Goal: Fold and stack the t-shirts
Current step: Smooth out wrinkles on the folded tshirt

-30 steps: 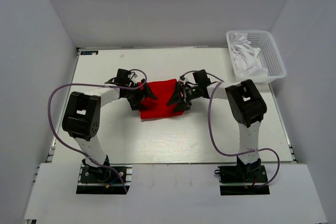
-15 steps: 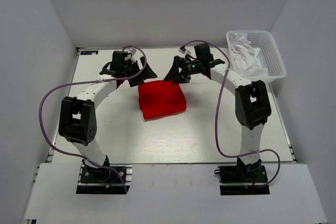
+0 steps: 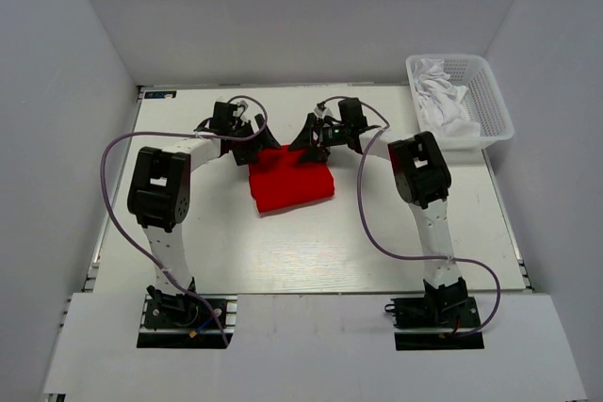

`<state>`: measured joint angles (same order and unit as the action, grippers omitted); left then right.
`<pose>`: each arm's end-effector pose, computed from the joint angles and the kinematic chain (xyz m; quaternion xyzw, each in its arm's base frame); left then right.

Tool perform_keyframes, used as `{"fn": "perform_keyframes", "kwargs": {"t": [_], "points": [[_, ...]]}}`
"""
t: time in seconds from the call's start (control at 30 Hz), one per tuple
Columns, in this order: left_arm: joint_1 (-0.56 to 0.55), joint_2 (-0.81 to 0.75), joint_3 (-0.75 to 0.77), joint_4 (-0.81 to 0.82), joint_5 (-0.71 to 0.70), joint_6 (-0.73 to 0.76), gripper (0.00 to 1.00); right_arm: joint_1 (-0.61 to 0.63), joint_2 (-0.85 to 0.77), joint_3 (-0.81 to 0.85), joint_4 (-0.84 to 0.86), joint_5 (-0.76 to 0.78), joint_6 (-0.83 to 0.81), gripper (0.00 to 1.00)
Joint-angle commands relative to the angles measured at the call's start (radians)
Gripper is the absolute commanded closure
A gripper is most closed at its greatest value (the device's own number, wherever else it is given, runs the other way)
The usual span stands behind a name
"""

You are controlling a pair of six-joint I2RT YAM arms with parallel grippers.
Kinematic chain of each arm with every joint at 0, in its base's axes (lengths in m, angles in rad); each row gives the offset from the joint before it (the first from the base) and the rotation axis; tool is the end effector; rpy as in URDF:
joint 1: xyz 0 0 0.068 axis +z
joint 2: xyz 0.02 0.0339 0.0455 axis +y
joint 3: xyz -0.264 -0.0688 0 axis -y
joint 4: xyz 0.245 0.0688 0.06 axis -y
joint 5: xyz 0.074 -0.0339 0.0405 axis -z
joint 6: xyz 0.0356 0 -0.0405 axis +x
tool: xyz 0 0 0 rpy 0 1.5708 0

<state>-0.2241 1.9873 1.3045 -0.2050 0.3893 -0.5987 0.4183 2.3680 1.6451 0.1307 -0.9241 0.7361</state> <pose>0.4087 -0.1070 0.1639 -0.1085 0.9204 -0.2984 0.2283 0.4558 0.2337 0.1276 -0.0819 0.8133 0.5593 0.1378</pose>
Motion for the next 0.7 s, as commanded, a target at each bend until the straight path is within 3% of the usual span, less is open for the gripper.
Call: {"fn": "perform_keyframes", "kwargs": {"t": [0.0,0.07,0.33,0.43,0.63,0.67], "points": [[0.002,-0.007,-0.011,-0.001,-0.03,0.01,0.0,-0.013,0.017,-0.037,0.255,-0.019,0.138,0.1],[0.002,-0.007,-0.023,-0.001,-0.061,0.01,0.0,-0.021,0.025,-0.074,0.351,-0.01,0.199,0.1],[0.011,-0.007,-0.001,-0.05,-0.113,0.033,0.0,-0.064,-0.071,-0.183,0.316,0.021,0.131,0.1],[0.011,-0.019,0.045,-0.071,-0.069,0.043,0.0,-0.072,-0.157,-0.251,0.452,-0.008,0.175,0.1],[-0.017,-0.126,0.11,-0.131,-0.181,0.065,0.0,-0.067,-0.384,-0.329,0.299,0.091,-0.038,0.1],[-0.017,-0.168,0.08,-0.14,-0.191,0.056,0.0,-0.067,-0.474,-0.406,0.281,0.112,-0.058,0.1]]}}
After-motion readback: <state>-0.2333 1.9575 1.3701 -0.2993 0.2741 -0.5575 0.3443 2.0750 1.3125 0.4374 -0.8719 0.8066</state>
